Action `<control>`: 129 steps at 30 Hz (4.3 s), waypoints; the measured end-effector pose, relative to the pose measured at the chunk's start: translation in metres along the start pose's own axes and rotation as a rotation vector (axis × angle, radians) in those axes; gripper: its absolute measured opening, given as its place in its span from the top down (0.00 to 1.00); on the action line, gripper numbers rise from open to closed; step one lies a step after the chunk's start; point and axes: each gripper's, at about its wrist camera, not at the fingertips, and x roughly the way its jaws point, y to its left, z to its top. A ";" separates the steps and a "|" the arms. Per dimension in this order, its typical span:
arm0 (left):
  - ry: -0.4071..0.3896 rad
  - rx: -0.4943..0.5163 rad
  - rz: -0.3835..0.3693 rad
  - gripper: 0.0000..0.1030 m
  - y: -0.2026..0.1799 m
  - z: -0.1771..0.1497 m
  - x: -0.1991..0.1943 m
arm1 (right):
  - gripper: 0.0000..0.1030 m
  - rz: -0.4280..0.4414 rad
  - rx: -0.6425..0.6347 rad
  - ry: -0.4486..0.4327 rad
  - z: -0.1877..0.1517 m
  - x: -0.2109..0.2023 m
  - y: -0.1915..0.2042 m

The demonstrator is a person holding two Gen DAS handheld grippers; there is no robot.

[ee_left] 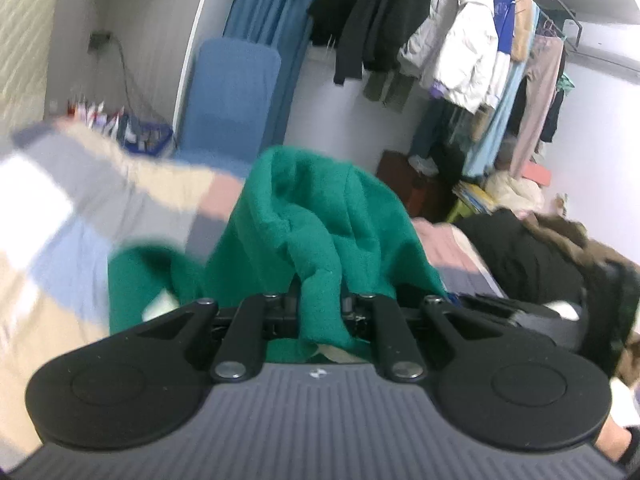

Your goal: Fold large clothes

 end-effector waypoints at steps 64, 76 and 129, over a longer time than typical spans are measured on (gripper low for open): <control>-0.113 -0.222 0.142 0.47 0.072 -0.157 -0.047 | 0.97 0.030 -0.082 0.073 -0.082 -0.084 0.043; -0.025 -0.136 0.033 0.47 0.051 -0.171 -0.019 | 0.96 -0.029 0.002 0.457 -0.143 -0.038 0.029; 0.057 -0.302 0.033 0.36 0.110 -0.107 0.042 | 0.30 0.020 0.255 0.171 -0.068 0.012 -0.026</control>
